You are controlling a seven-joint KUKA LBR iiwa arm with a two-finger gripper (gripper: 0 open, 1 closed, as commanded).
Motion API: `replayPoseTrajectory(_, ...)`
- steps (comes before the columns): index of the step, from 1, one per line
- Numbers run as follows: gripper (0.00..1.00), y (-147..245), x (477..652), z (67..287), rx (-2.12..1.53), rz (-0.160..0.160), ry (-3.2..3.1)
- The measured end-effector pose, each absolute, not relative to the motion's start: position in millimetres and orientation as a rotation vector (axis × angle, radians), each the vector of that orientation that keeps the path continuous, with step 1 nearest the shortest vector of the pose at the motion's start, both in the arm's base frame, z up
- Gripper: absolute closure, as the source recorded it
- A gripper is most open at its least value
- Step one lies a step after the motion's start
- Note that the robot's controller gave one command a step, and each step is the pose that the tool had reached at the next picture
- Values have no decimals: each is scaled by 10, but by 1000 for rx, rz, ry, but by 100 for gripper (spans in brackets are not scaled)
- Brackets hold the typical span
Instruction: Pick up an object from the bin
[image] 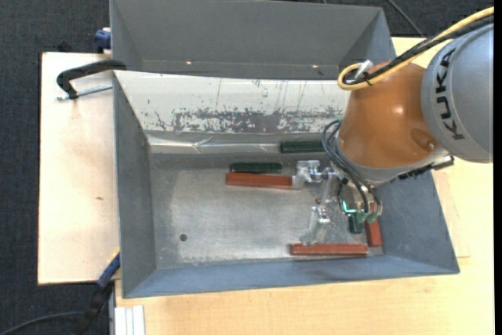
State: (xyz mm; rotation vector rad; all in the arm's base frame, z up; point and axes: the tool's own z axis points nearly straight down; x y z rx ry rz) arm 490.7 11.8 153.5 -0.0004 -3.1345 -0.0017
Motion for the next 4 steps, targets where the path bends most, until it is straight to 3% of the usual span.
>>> replayPoseTrajectory(1, 0, 607, 5830, 675, -96, -6, -3148)
replayPoseTrajectory(2, 0, 766, 5755, 1032, -123, -6, -3148)
replayPoseTrajectory(3, 0, 697, 5911, 1012, -265, -5, -3137)
replayPoseTrajectory(4, 0, 611, 5868, 696, -407, -2, -3113)
